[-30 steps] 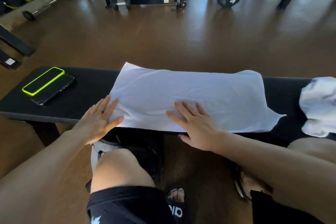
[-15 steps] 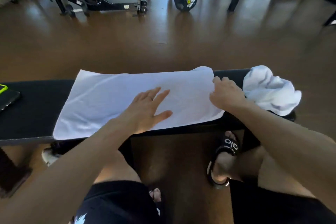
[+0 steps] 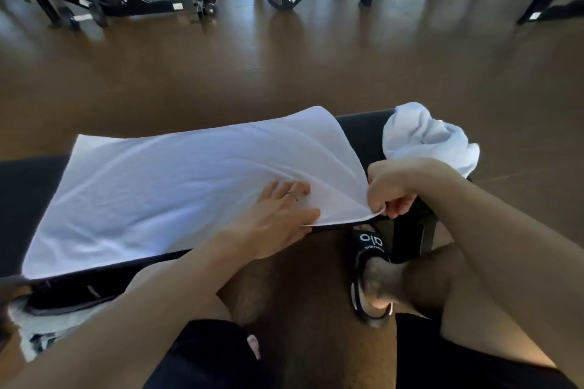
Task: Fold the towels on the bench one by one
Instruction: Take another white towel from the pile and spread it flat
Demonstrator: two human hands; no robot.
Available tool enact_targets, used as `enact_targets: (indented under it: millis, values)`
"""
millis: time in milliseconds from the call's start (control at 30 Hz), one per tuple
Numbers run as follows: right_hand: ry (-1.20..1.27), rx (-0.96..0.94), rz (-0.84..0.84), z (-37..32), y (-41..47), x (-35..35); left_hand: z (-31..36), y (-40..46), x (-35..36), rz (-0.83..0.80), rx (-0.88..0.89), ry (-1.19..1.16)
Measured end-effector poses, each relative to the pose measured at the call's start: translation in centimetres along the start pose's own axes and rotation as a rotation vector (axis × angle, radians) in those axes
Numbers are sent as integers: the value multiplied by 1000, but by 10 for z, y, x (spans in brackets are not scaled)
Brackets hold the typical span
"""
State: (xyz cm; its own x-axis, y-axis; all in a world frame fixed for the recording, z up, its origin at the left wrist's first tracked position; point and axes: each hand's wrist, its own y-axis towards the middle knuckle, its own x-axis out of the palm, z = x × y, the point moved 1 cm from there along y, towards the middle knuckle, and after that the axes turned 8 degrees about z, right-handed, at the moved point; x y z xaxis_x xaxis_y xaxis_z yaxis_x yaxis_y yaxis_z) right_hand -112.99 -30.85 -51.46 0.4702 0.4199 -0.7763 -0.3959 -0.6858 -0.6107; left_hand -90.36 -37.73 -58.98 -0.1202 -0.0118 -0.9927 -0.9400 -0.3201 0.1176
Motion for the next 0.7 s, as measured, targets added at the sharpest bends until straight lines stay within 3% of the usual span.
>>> enact_targets:
  millis: [67, 233, 333, 533, 700]
  values:
    - [15, 1, 25, 0, 4, 0, -1, -2, -2, 15, 22, -12]
    - [166, -80, 339, -9, 32, -14, -1, -4, -13, -11, 33, -22]
    - [237, -107, 404, -13, 57, -19, 3, -1, -18, -64, 35, -56]
    - [614, -179, 524, -25, 98, -31, -18, 42, -31, 87, -171, -241]
    - [861, -162, 574, -33, 116, -43, -48, 90, -17, -37, -352, -188]
